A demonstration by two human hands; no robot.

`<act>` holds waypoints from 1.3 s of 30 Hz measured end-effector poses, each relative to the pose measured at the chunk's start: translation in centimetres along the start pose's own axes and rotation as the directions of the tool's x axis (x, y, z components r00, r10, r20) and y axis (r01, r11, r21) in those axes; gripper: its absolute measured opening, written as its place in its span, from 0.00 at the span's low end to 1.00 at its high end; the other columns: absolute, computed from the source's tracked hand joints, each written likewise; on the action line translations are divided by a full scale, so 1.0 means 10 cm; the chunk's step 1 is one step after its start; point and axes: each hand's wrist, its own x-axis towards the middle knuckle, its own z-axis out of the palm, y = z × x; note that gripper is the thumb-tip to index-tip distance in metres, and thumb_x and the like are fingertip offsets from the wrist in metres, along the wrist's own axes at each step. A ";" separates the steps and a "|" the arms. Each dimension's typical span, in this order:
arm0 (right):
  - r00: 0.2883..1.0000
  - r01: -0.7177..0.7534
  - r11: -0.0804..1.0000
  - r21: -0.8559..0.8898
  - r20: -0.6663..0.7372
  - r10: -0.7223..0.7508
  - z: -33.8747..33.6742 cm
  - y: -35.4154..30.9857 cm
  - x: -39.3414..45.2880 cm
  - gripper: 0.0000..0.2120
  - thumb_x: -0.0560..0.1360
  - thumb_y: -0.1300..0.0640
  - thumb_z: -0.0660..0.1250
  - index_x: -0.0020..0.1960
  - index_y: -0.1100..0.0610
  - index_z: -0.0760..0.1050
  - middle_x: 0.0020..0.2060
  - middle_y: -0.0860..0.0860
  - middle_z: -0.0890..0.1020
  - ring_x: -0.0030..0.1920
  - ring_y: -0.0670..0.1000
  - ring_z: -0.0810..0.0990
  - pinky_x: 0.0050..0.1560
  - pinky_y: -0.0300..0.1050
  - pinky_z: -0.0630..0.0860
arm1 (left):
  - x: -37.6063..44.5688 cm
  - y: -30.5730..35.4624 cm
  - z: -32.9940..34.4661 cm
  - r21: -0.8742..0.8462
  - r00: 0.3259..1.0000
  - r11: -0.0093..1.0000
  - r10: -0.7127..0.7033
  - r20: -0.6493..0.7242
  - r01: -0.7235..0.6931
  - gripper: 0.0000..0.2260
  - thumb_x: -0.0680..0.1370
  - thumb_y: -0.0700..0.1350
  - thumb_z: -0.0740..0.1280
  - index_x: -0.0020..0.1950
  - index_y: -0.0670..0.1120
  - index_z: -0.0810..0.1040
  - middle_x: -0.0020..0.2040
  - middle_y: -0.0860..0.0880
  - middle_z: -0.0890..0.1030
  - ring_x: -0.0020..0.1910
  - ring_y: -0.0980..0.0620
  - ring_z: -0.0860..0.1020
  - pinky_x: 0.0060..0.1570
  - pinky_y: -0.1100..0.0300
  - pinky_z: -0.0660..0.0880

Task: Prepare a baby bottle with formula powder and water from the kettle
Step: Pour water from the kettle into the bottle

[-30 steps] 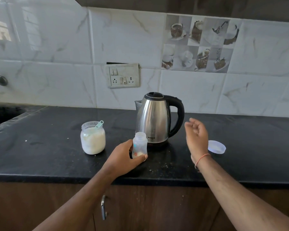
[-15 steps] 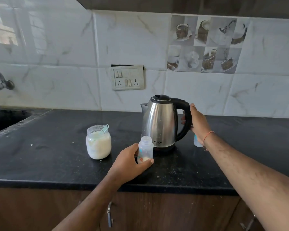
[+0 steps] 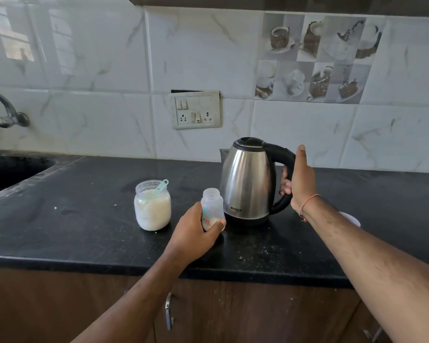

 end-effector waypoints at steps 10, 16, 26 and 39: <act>0.999 -0.009 1.000 0.021 -0.033 0.010 -0.16 -0.04 -0.16 0.36 0.82 0.26 0.51 0.32 0.55 0.66 0.22 0.51 0.63 0.23 0.52 0.58 0.30 0.45 0.59 | -0.04 0.05 -0.01 -0.051 0.999 0.998 0.024 -0.028 -0.025 0.13 0.81 0.56 0.73 0.64 0.58 0.76 0.55 0.60 0.83 0.53 0.63 0.82 0.52 0.64 0.77; 1.000 -0.014 1.000 0.017 -0.026 0.014 -0.39 -0.09 -0.28 0.37 0.82 0.25 0.51 0.29 0.54 0.66 0.22 0.52 0.61 0.22 0.53 0.57 0.31 0.46 0.57 | -0.05 0.09 -0.02 -0.048 0.999 0.998 0.030 -0.024 -0.031 0.12 0.81 0.56 0.73 0.63 0.60 0.75 0.55 0.60 0.83 0.53 0.61 0.82 0.51 0.64 0.77; 1.000 0.027 0.997 -0.071 0.003 -0.027 -0.71 -0.34 -0.47 0.38 0.83 0.27 0.51 0.28 0.55 0.65 0.20 0.52 0.59 0.20 0.52 0.56 0.31 0.48 0.57 | -0.06 0.07 -0.02 -0.014 0.996 0.998 0.065 -0.063 -0.066 0.09 0.81 0.57 0.72 0.56 0.57 0.77 0.52 0.57 0.84 0.50 0.57 0.82 0.51 0.56 0.80; 0.990 0.089 0.974 -0.207 0.125 -0.064 -0.70 -0.60 -0.34 0.37 0.82 0.28 0.53 0.29 0.56 0.65 0.22 0.52 0.60 0.22 0.51 0.55 0.32 0.48 0.56 | -0.03 0.03 -0.04 -0.057 0.995 0.994 0.091 -0.038 -0.093 0.20 0.78 0.61 0.76 0.67 0.59 0.79 0.57 0.58 0.84 0.53 0.59 0.84 0.56 0.57 0.82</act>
